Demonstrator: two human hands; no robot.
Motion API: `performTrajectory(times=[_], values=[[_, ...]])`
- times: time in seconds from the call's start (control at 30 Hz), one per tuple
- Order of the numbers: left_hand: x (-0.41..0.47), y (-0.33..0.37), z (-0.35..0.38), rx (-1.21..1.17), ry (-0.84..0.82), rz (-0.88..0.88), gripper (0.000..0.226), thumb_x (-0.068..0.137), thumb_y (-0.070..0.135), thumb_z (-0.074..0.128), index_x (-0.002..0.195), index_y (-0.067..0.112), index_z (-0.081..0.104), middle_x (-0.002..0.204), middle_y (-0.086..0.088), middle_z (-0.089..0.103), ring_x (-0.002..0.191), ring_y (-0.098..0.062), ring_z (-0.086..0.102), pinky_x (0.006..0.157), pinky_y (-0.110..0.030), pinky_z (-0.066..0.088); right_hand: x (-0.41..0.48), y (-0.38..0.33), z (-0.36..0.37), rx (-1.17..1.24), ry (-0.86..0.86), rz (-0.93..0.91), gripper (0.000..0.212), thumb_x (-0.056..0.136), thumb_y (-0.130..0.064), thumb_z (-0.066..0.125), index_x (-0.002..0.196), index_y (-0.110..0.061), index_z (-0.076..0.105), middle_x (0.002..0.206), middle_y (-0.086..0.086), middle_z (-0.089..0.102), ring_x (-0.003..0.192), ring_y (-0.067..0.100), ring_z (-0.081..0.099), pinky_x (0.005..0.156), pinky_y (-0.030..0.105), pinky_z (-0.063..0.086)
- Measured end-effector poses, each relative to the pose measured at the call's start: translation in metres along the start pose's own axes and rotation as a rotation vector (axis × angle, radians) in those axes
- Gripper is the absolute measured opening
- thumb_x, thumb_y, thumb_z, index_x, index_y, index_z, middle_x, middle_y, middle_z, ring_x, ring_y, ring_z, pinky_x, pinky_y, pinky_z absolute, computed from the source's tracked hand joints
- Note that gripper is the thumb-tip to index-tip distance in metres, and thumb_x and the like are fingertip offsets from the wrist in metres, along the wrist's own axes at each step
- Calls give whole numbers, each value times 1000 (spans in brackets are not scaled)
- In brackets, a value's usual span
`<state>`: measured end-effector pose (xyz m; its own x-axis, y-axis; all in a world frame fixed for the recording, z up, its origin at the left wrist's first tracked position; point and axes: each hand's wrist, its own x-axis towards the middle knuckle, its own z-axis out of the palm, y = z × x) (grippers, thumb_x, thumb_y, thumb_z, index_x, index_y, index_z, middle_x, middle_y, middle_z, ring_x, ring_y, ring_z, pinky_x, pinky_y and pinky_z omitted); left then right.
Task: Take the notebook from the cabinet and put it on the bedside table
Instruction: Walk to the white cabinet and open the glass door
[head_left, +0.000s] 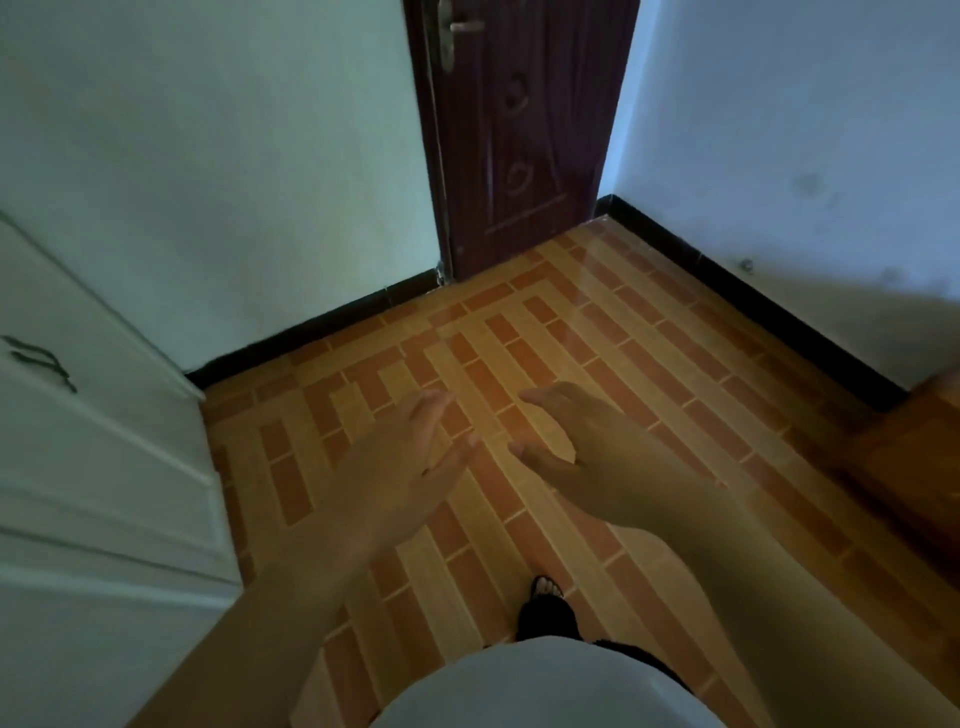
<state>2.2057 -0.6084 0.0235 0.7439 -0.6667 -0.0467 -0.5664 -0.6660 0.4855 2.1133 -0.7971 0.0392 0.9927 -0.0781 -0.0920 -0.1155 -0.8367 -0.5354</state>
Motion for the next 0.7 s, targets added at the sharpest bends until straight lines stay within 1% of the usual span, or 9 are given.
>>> performTrajectory(times=[0.13, 0.23, 0.27, 0.33, 0.37, 0.43, 0.57, 0.63, 0.7], values=[[49, -4, 0, -29, 34, -85, 68, 79, 74, 18, 138, 39, 23, 147, 12, 28, 132, -8, 29, 99, -29, 26, 67, 20, -23, -20, -55, -88, 61, 84, -64, 36, 137, -36, 24, 146, -10, 31, 125, 11, 38, 98, 30, 33], [66, -16, -2, -99, 52, -170, 69, 80, 71, 23, 139, 35, 25, 146, 11, 30, 128, -6, 32, 102, -30, 30, 108, 24, -31, 18, -127, -146, 60, 83, -63, 38, 136, -38, 25, 146, -13, 30, 111, 6, 45, 93, 27, 33], [70, -23, -6, -116, 68, -205, 69, 80, 70, 24, 139, 34, 26, 146, 11, 31, 126, -4, 33, 101, -29, 30, 122, 23, -32, 34, -160, -158, 60, 83, -64, 38, 136, -38, 25, 146, -13, 29, 112, 7, 46, 94, 28, 35], [75, -40, -18, -111, 127, -273, 67, 80, 69, 25, 137, 35, 28, 144, 13, 33, 122, -1, 34, 96, -26, 30, 151, 16, -29, 51, -226, -190, 61, 81, -65, 38, 136, -40, 24, 148, -14, 27, 121, 10, 42, 99, 34, 37], [77, -50, -25, -101, 158, -303, 65, 81, 68, 25, 137, 34, 29, 143, 13, 34, 122, -2, 34, 95, -26, 29, 166, 11, -27, 47, -249, -214, 61, 82, -65, 39, 135, -41, 24, 148, -15, 26, 126, 11, 37, 102, 36, 35], [83, -70, -38, -105, 202, -357, 65, 82, 65, 26, 137, 31, 31, 144, 11, 34, 125, -5, 35, 95, -25, 28, 197, -3, -20, 21, -281, -272, 60, 83, -63, 39, 136, -40, 23, 149, -14, 26, 132, 11, 31, 103, 33, 30], [96, -117, -58, -115, 241, -423, 59, 86, 59, 30, 138, 30, 30, 143, 11, 35, 126, -5, 36, 96, -24, 29, 261, -33, -1, -5, -348, -362, 61, 85, -59, 39, 138, -33, 25, 149, -10, 26, 131, 13, 32, 101, 33, 31], [107, -147, -68, -122, 242, -455, 60, 85, 61, 28, 138, 32, 30, 143, 12, 35, 126, -4, 35, 95, -23, 29, 298, -48, 13, -24, -375, -392, 60, 85, -60, 37, 137, -33, 26, 148, -9, 27, 130, 13, 33, 100, 33, 33], [120, -175, -80, -118, 237, -492, 66, 81, 65, 24, 138, 32, 29, 144, 12, 34, 128, -5, 33, 98, -24, 28, 333, -64, 25, -44, -398, -407, 60, 84, -62, 36, 137, -35, 25, 148, -11, 27, 131, 12, 32, 99, 32, 31]])
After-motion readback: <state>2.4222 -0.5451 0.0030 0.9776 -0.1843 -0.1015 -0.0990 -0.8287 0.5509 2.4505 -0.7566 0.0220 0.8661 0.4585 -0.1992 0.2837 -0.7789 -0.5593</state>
